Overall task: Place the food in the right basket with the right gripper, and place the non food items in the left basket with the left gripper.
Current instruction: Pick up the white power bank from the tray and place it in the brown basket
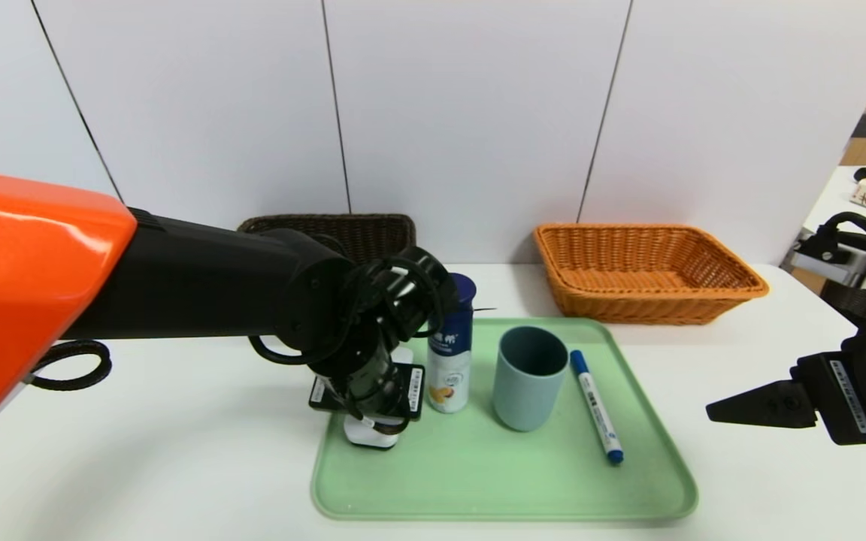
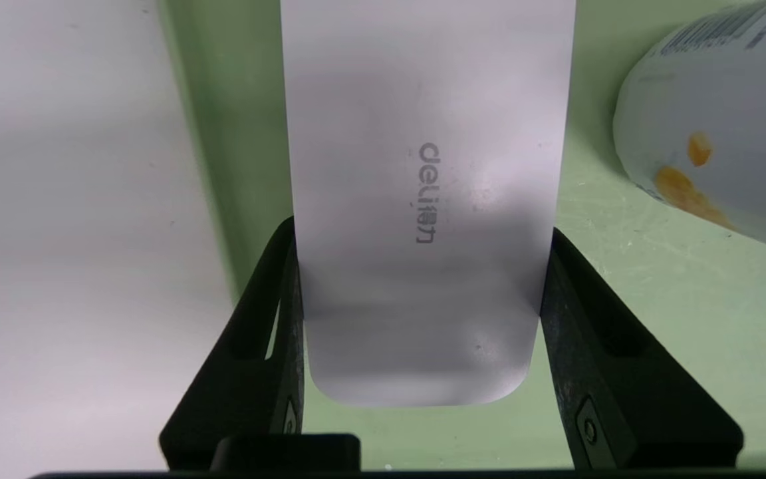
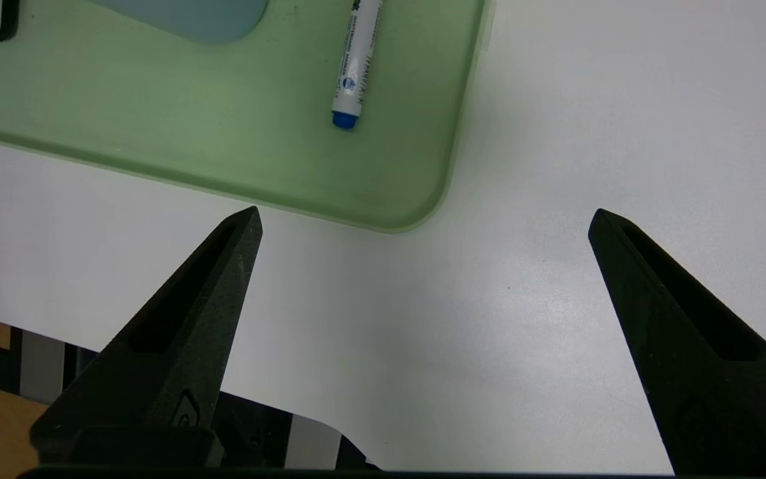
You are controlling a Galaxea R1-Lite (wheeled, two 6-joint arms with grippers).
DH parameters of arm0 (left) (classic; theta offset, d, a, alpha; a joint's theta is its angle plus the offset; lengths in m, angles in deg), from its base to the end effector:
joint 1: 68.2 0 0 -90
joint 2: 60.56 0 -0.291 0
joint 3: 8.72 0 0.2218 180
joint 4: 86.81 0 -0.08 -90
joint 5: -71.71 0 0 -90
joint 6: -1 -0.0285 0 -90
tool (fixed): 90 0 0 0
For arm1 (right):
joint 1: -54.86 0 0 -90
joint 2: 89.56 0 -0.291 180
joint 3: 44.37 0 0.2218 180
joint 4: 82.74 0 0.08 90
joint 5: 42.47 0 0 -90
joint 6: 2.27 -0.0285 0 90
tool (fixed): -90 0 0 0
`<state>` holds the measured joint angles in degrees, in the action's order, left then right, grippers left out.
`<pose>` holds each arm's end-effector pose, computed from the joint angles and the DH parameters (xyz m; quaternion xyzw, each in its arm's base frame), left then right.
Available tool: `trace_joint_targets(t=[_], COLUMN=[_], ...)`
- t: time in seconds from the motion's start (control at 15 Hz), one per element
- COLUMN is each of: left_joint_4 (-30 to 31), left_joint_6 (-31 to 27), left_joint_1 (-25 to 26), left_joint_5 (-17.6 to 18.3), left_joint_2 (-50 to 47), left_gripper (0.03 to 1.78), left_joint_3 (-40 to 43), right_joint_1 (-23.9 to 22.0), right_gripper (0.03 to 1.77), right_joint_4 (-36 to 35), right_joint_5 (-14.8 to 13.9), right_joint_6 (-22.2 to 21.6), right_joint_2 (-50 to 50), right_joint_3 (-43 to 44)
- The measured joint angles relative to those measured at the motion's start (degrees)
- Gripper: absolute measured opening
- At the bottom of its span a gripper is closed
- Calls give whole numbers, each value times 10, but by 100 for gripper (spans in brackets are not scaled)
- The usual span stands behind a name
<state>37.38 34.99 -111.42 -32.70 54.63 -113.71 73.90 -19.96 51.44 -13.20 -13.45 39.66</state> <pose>0.2861 -0.2591 0.1257 0.0137 0.5174 -0.0600 0.8535 0.2000 0.0711 0.2244 0.0225 0.4714 0.1323 0.8717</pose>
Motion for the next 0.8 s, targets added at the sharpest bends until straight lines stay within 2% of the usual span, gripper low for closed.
trace_joint_targets(t=[0.47,0.67,0.8], left_joint_4=[-4,-8,-21], left_joint_6=[-2,-8,-23], left_joint_1=[4,15,30], left_joint_5=[-3,-35,-42], left_joint_2=[-40,-72,-104], left_gripper=[100,100,100], left_joint_3=[1,2,1], right_joint_1=[-1,-1,-1], right_gripper=[170,170,170], right_joint_4=[-1,0,-1], right_joint_5=[1,1,1], right_joint_6=[0,0,0], right_joint_2=[-3,-5,-5], right_joint_3=[-2,-2,-2])
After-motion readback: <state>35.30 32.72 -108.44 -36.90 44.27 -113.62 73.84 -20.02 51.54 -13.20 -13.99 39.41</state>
